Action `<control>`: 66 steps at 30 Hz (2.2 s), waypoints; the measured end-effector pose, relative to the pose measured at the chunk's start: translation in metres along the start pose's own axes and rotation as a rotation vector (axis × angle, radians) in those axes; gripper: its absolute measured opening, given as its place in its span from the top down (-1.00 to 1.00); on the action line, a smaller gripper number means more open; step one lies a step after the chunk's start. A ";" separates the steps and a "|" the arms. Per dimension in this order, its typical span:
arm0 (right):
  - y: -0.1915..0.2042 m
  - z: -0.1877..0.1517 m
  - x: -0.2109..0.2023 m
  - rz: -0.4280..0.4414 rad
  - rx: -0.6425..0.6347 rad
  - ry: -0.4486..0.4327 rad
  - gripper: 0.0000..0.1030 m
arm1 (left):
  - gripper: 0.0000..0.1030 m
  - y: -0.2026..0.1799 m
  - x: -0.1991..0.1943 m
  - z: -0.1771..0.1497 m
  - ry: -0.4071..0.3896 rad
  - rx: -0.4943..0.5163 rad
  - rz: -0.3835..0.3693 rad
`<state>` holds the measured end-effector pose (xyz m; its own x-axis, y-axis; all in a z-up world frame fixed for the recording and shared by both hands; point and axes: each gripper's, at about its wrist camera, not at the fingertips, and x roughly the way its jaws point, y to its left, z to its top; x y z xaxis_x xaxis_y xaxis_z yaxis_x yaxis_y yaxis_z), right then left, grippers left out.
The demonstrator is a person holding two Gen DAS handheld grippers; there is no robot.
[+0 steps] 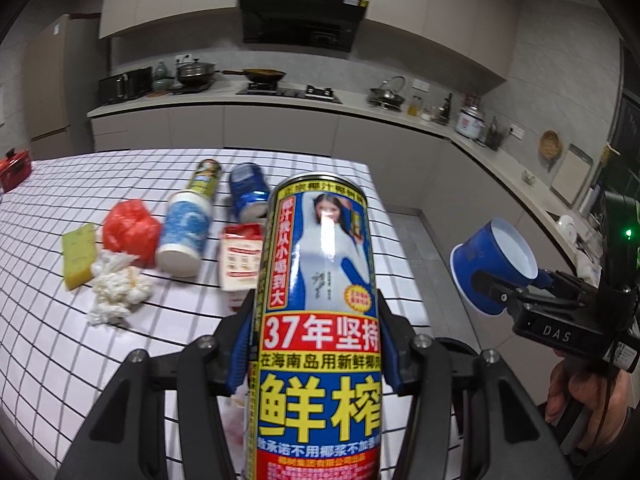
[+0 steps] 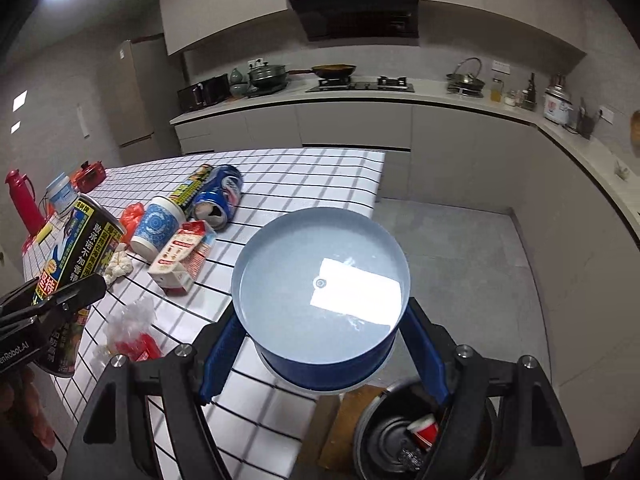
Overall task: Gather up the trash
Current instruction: 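Lift the drink can and blue lid and carry them over the trash bin, then open both tools to drop the can and blue lid into the bin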
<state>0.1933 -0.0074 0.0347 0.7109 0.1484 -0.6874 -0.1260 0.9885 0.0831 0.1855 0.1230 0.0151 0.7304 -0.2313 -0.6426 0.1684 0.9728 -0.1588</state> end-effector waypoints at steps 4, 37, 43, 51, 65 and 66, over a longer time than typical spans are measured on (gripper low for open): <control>-0.021 -0.010 -0.013 -0.027 0.024 0.001 -0.52 | -0.04 -0.025 0.003 -0.004 0.011 0.032 -0.035; -0.203 -0.133 -0.005 -0.110 0.086 0.197 -0.52 | -0.04 -0.212 0.091 -0.088 0.244 0.137 -0.184; -0.208 -0.147 0.018 -0.065 0.049 0.238 -0.52 | -0.04 -0.216 0.105 -0.102 0.279 0.114 -0.162; -0.200 -0.158 0.044 0.037 -0.058 0.268 -0.53 | -0.04 -0.213 0.118 -0.115 0.313 0.085 -0.126; -0.262 -0.185 0.074 -0.037 0.036 0.339 -0.84 | -0.69 -0.222 0.160 -0.155 0.422 0.066 -0.106; -0.264 -0.184 0.071 -0.040 0.046 0.329 -0.84 | -0.69 -0.221 0.157 -0.153 0.415 0.075 -0.101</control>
<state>0.1494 -0.2630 -0.1689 0.4518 0.0999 -0.8865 -0.0659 0.9947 0.0785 0.1616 -0.1298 -0.1658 0.3821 -0.2940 -0.8761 0.2840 0.9395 -0.1915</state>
